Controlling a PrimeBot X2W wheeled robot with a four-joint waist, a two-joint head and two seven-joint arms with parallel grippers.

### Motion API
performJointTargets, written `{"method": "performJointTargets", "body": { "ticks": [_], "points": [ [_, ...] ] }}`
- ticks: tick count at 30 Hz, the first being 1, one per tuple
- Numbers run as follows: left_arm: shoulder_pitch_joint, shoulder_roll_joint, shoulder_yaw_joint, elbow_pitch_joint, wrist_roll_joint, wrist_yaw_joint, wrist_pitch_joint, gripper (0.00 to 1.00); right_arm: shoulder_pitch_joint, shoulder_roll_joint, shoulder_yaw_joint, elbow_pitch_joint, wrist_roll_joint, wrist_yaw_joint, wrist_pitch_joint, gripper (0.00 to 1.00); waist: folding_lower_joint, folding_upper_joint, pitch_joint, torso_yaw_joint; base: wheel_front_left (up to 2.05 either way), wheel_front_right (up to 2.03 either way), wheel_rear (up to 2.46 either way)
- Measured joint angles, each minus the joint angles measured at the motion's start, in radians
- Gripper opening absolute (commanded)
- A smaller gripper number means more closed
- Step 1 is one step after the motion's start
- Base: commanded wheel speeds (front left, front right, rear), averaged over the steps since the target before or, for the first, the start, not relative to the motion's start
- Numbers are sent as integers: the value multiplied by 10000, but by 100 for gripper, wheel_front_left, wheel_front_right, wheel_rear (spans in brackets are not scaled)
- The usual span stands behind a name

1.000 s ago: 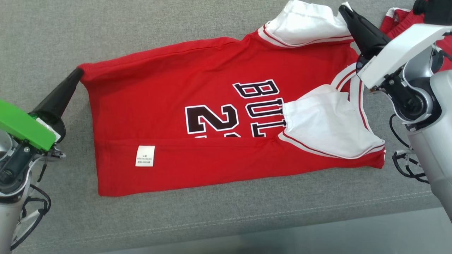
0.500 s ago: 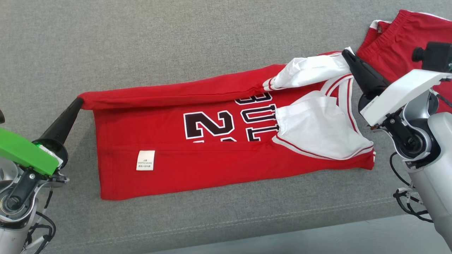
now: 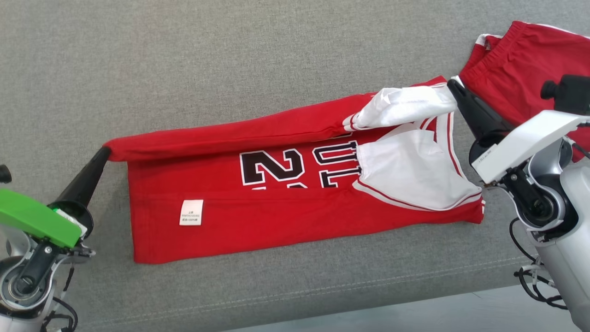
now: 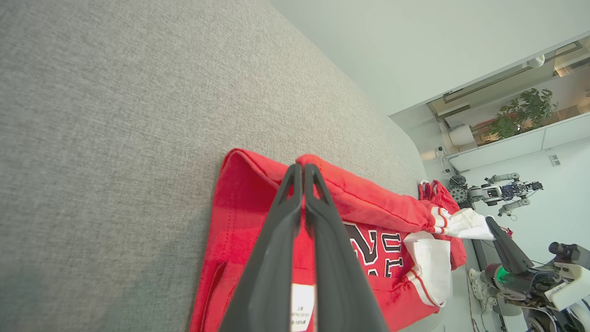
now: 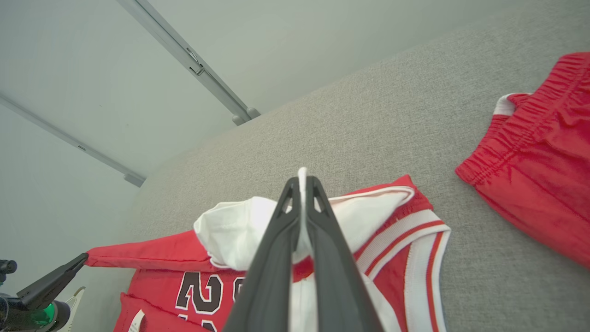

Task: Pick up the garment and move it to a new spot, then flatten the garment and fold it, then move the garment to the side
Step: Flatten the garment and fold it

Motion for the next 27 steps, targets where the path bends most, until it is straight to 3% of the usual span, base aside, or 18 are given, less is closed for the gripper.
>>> {"method": "performJointTargets", "body": {
  "ticks": [10,27],
  "points": [
    [805,2,-167,-182,-48,0,-205,0,1151,8,-65,-650,174,-251,-174,0,0,0,-276,-74,0,0,0],
    [1436,10,-236,-194,-54,0,-506,0,2270,92,75,-945,171,-355,-428,0,0,0,-386,-95,0,0,0]
  ]
}}
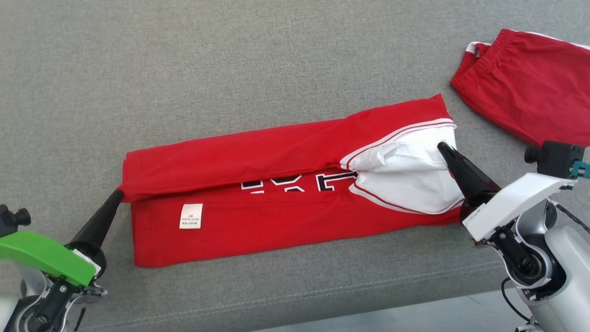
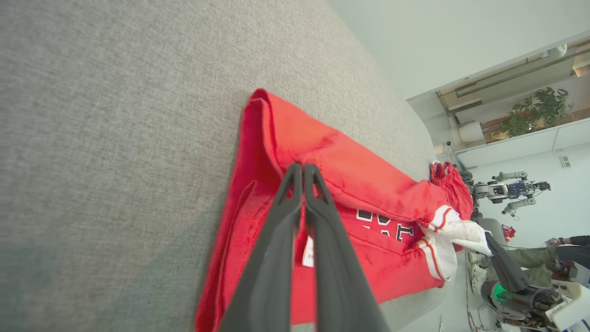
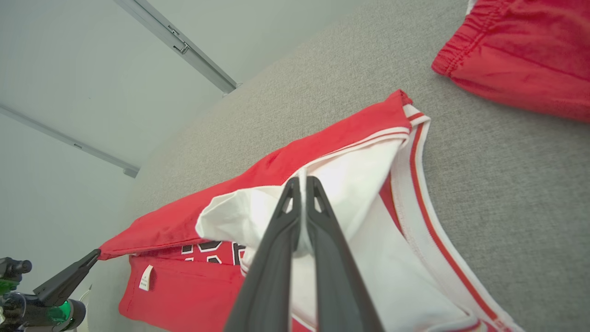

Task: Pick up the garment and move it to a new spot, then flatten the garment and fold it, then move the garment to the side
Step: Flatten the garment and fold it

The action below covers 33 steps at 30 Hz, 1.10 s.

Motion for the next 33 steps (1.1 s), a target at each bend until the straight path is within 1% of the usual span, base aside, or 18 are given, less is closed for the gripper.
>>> {"method": "performJointTargets", "body": {
  "ticks": [1,3,4,5,7,8,9,10,11,12,14,15,23,25,31,33],
  "points": [
    [38,17,0,19,0,-2,0,1,50,0,0,-2,0,0,-13,0,0,0,-5,1,0,0,0],
    [123,73,0,81,4,-2,-4,17,144,-25,6,2,-2,-67,-13,0,0,0,-12,6,0,0,0],
    [155,96,-2,123,15,-2,-10,27,176,-50,10,6,-12,-73,-13,22,0,0,-14,7,0,0,0],
    [164,107,-6,167,15,-4,-27,38,210,-69,10,6,-23,-75,-13,33,0,0,-16,9,0,0,0],
    [174,121,-40,224,19,-6,-63,55,303,-88,15,8,-27,-75,-15,43,0,0,-20,10,0,0,0],
    [183,128,-73,261,50,-8,-63,79,342,-92,29,15,-29,-75,-33,47,0,0,-23,9,0,0,0],
    [202,146,-111,309,92,-8,-63,100,370,-94,48,19,-31,-75,-56,72,0,0,-25,8,0,0,0],
    [245,169,-151,345,109,-8,-65,100,400,-94,67,25,-31,-77,-56,85,0,0,-28,6,0,0,0],
    [281,188,-171,368,128,-8,-90,100,437,-94,84,33,-31,-77,-56,94,0,0,-30,4,0,0,0],
    [337,201,-178,395,140,-8,-90,100,482,-94,104,38,-33,-77,-58,100,0,0,-33,1,0,0,0],
    [395,199,-221,485,144,-8,-90,100,562,-92,132,77,-46,-94,-86,100,0,0,-41,-6,0,0,0],
    [395,199,-230,545,150,-8,-94,100,581,-92,148,84,-50,-155,-86,100,0,0,-46,-10,0,0,0],
    [523,234,-370,750,328,-8,-203,100,815,-63,196,178,-75,-167,-96,100,0,0,-124,-87,0,0,0],
    [586,320,-416,784,667,-8,-238,100,909,56,52,182,-13,-176,-245,100,0,0,-141,-114,0,0,0],
    [798,453,-236,640,989,-8,-853,100,1091,527,-174,119,222,-180,-644,100,0,0,-202,-291,0,0,0],
    [835,437,-123,512,1172,-8,-1101,100,1200,633,-349,115,380,-267,-800,100,0,0,-210,-373,0,0,0]
  ]
}}
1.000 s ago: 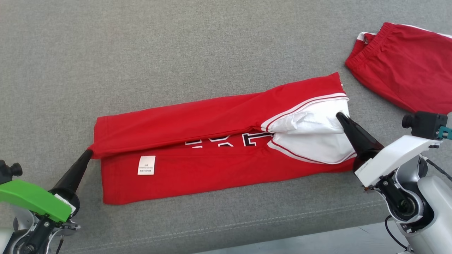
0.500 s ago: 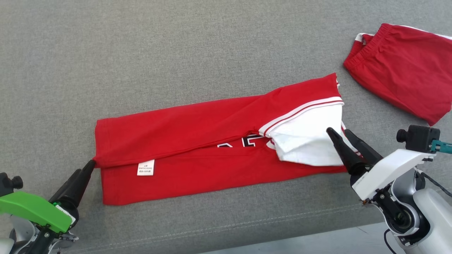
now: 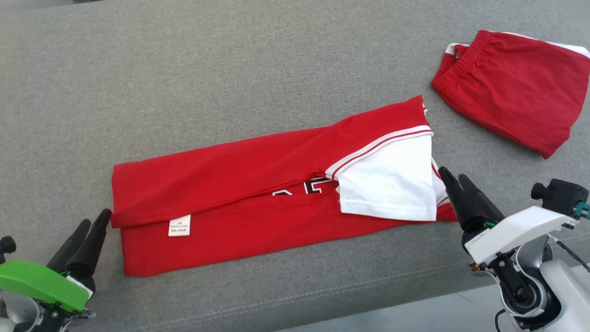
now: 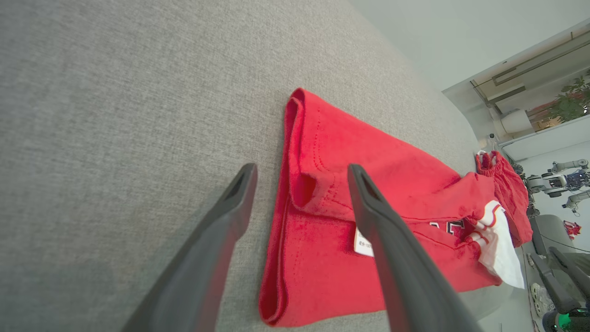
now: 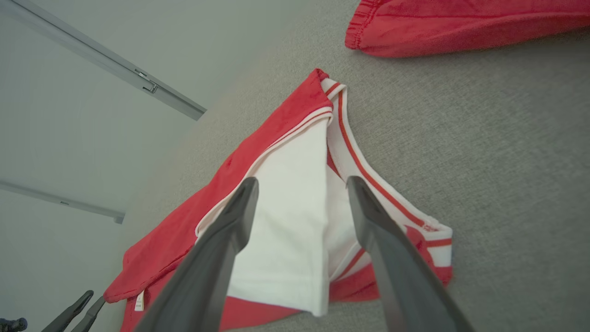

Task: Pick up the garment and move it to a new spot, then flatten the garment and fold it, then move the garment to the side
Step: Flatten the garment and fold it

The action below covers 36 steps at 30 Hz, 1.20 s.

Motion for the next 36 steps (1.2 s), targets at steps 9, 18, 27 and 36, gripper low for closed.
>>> {"method": "performJointTargets", "body": {
  "ticks": [9,18,27,36],
  "points": [
    [32,-265,98,-930,176,-2,-635,100,121,-138,-510,255,174,-73,-215,100,0,0,195,-198,0,0,0],
    [-11,-420,-48,-1710,441,23,-754,100,-1252,-577,-466,807,625,190,757,100,1,0,695,-58,0,0,0],
    [-97,-474,-130,-1994,738,201,-842,100,-1901,-982,-430,1814,1210,414,1912,100,0,0,995,507,0,0,0],
    [-102,-487,-121,-2019,738,336,-872,100,-2249,-1103,-454,2366,2182,652,3060,100,0,0,1086,1024,0,0,0]
  ]
}}
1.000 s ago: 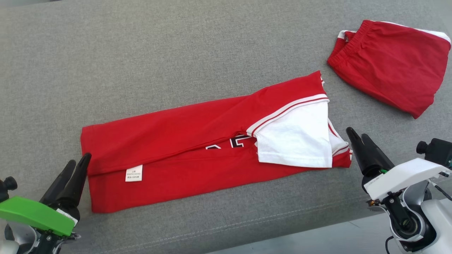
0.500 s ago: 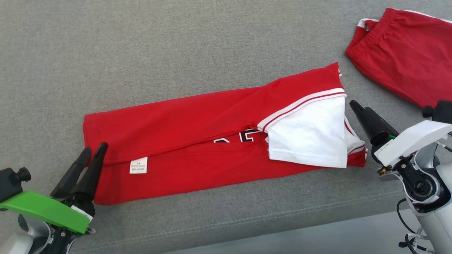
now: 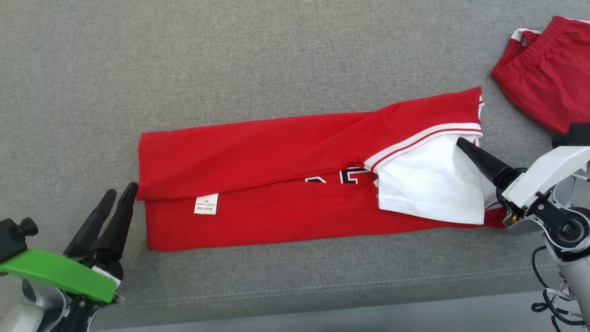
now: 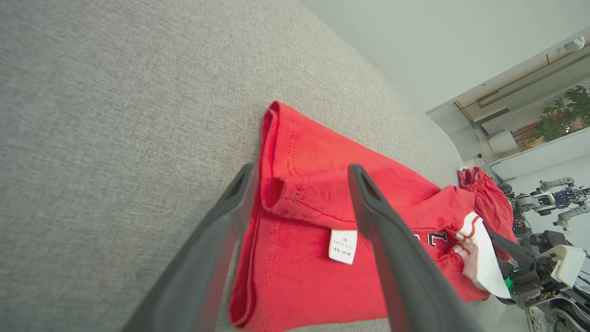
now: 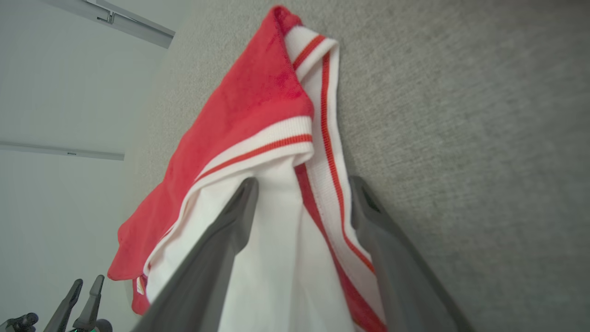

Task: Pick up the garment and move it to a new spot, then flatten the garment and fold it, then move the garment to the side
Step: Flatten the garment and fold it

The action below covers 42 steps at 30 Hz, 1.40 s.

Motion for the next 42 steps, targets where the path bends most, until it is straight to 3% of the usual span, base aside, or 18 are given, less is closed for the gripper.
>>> {"method": "performJointTargets", "body": {
  "ticks": [7,8,9,11,20,32,37,42],
  "points": [
    [4,-10,136,-67,0,121,-142,100,-210,-50,73,255,506,130,855,100,0,0,-62,125,0,0,0],
    [6,-13,140,-79,0,125,-144,100,-235,-79,100,276,506,174,924,52,0,0,-65,131,0,0,0],
    [6,-17,144,-90,0,128,-148,100,-262,-94,127,297,506,176,982,52,0,0,-68,136,0,0,0],
    [7,-29,146,-98,0,130,-155,100,-300,-121,211,324,506,282,1114,0,0,0,-71,138,0,0,0],
    [9,-50,159,-238,0,205,-159,100,-303,-115,52,435,602,602,1258,0,0,0,-102,61,0,0,0],
    [12,-144,159,-410,25,295,-242,100,-471,-997,-894,495,894,585,1177,0,0,0,-331,-107,0,0,0],
    [14,-291,142,-412,23,295,-326,100,-472,-1118,-1091,140,1179,606,1198,0,0,0,-451,-89,0,0,0],
    [14,-359,23,-414,23,295,-330,100,-491,-1120,-598,-731,1175,688,1666,0,0,0,-562,-24,0,0,0]
  ]
}}
